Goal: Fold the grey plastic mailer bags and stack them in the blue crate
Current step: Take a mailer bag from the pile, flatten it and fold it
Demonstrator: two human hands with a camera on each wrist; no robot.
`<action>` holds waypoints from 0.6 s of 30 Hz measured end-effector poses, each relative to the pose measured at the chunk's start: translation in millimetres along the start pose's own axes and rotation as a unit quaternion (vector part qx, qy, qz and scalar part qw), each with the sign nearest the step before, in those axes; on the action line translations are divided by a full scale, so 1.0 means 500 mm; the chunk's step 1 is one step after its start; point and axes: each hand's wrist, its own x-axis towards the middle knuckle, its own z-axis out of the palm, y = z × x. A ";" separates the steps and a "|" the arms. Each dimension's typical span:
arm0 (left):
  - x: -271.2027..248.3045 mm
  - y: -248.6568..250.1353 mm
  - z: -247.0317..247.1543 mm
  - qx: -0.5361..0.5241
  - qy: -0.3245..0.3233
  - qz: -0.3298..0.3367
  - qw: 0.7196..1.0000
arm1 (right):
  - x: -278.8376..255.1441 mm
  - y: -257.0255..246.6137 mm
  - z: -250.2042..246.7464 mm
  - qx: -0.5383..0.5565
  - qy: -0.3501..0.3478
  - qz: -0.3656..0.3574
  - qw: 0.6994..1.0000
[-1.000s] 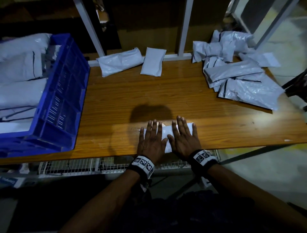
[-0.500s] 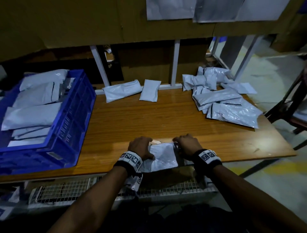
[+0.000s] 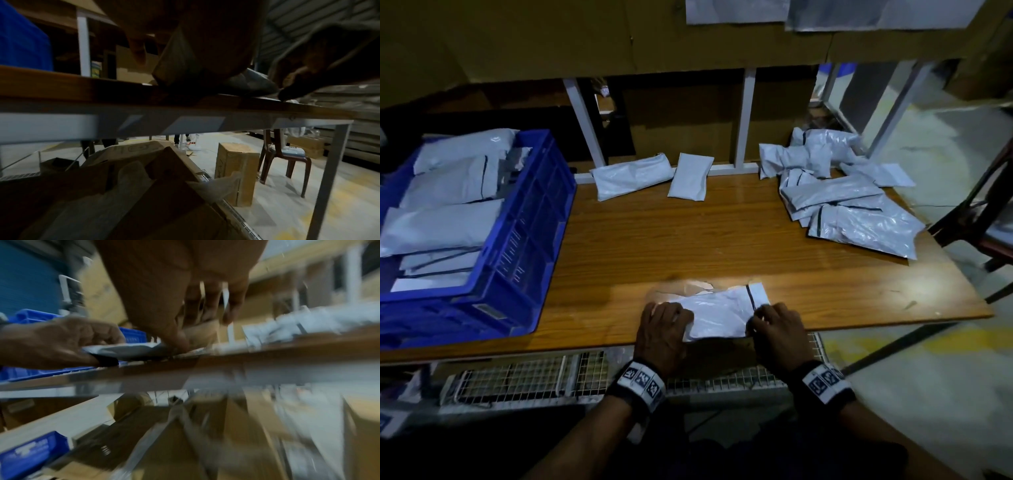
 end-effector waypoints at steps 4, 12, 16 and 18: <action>-0.021 -0.022 -0.001 0.002 -0.040 -0.003 0.999 | -0.032 0.006 0.019 0.018 -0.040 -0.002 0.999; 0.042 -0.028 0.013 0.070 -0.178 -0.035 0.981 | 0.065 -0.010 0.019 0.056 0.036 0.003 0.998; 0.118 -0.077 -0.009 0.095 -0.205 0.016 0.974 | 0.141 -0.016 0.035 0.026 -0.072 0.012 0.997; 0.139 -0.085 -0.026 0.095 -0.198 0.033 0.975 | 0.162 -0.019 0.042 0.013 -0.100 0.020 0.995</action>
